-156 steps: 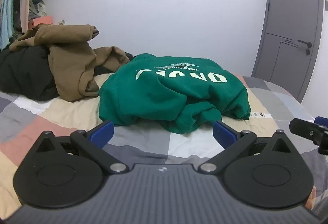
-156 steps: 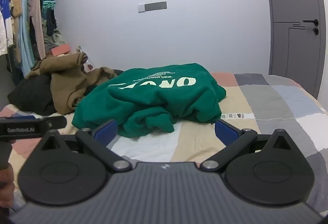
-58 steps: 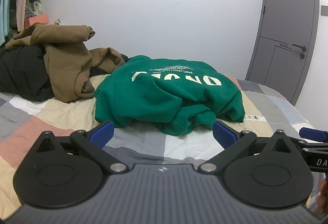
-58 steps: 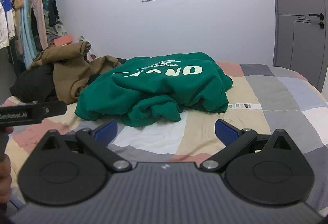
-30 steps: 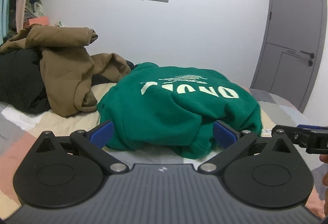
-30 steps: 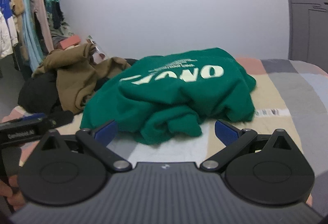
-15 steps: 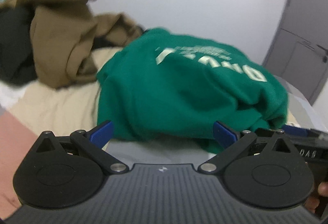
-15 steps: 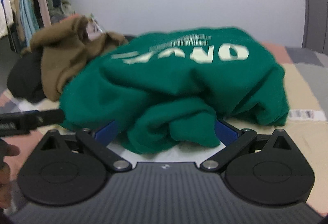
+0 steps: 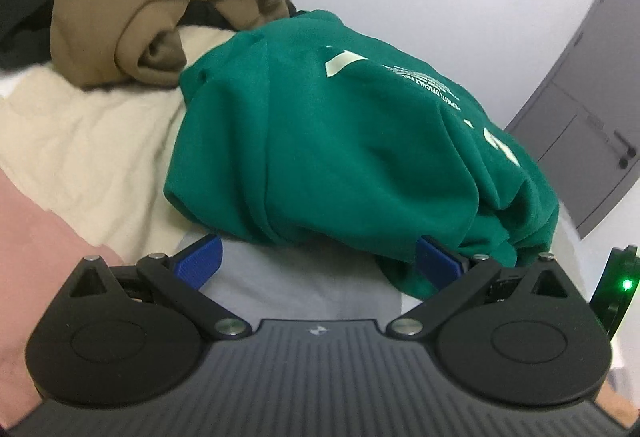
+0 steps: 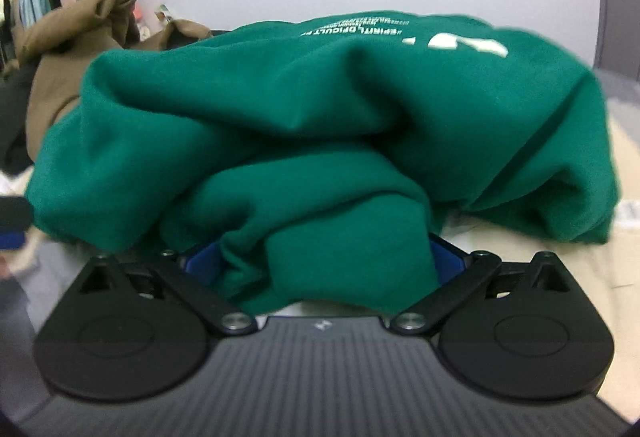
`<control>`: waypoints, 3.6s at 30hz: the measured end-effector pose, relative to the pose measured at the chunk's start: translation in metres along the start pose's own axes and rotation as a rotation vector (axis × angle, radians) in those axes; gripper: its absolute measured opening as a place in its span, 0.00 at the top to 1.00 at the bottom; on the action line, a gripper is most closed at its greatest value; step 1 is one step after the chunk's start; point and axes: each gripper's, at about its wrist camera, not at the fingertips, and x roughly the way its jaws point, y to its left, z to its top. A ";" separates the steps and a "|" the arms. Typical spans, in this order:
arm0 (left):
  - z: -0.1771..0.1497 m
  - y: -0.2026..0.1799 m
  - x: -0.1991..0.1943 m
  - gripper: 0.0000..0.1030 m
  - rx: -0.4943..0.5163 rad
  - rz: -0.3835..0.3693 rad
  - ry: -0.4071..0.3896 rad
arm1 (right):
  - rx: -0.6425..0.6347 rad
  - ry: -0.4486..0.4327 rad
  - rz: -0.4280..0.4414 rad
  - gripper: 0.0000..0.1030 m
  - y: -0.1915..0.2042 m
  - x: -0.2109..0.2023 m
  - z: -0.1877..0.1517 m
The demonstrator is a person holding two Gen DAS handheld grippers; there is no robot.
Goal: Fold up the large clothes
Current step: 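Grasp the green hoodie with the right gripper while the left gripper grasps it too, then lift the hoodie with both grippers and shake it out in the air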
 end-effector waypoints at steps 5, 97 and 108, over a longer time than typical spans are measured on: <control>-0.003 0.009 -0.002 0.00 -0.097 -0.077 0.028 | 0.004 0.018 0.106 0.60 0.003 -0.007 0.009; -0.017 -0.011 -0.175 0.84 -0.219 -0.693 -0.179 | 0.365 -0.369 0.456 0.89 -0.086 -0.272 0.027; -0.062 0.002 -0.172 0.79 -0.326 -0.577 -0.024 | 0.576 -0.135 0.381 0.83 -0.085 -0.262 -0.019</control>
